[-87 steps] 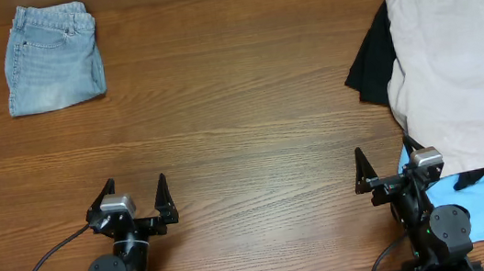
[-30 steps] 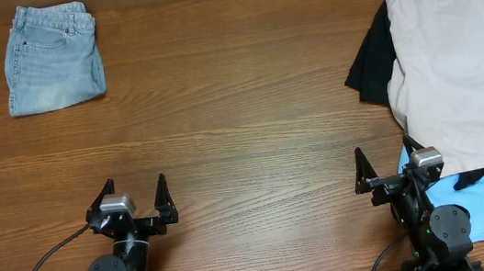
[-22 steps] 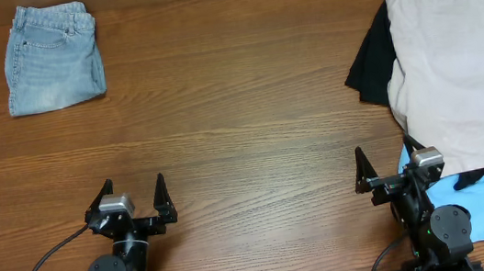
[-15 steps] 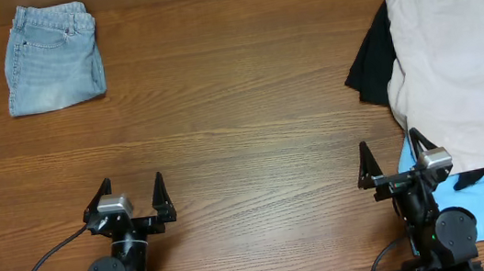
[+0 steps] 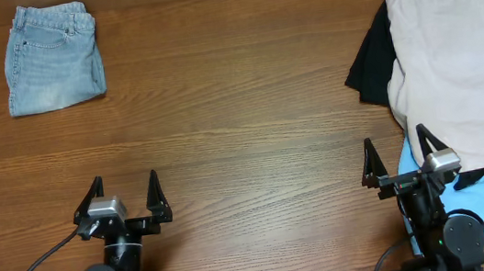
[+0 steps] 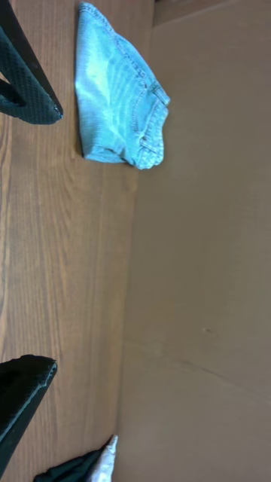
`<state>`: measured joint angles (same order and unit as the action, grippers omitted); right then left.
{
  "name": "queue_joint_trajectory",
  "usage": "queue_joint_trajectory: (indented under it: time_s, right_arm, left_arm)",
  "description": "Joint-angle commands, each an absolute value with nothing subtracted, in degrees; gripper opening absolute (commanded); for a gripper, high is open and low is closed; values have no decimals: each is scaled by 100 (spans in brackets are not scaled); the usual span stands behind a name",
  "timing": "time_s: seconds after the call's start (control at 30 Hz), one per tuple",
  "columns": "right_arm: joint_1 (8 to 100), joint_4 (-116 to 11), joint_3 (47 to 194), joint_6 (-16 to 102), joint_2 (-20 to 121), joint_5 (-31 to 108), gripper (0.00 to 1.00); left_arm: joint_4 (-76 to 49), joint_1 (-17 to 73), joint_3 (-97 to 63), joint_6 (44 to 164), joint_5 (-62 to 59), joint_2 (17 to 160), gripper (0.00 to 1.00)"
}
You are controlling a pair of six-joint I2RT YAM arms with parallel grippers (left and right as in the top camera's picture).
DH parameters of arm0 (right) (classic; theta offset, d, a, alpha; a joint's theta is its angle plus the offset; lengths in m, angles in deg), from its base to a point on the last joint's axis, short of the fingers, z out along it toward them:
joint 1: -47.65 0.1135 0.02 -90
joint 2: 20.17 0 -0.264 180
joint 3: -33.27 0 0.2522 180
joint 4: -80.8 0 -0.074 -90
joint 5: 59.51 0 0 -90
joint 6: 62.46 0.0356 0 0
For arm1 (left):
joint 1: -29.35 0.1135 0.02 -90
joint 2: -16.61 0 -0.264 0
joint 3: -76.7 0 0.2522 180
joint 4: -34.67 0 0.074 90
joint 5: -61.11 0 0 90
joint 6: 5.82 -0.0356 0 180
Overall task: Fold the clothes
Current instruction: 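Raise both arms and move the right gripper over the clothes pile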
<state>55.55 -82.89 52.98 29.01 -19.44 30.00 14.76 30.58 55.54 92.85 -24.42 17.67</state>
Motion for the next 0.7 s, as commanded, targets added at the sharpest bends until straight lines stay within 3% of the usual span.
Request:
queue_joint_trajectory:
  time_s: [0.0,0.3,0.67]
  right_arm:
    - [5529,-8119,5841,2702,-1972,2836,100]
    - [5529,-7284,6898,2704,-1463,2838,100]
    - [5529,-5833,8833,2709,340,2840,100]
  left_arm:
    - [1336,3111,5141,9295,-2490,2073,100]
    - [1216,3111,4223,9243,-2477,3400,100]
    - [-771,3111,1755,8395,-2479,5343,100]
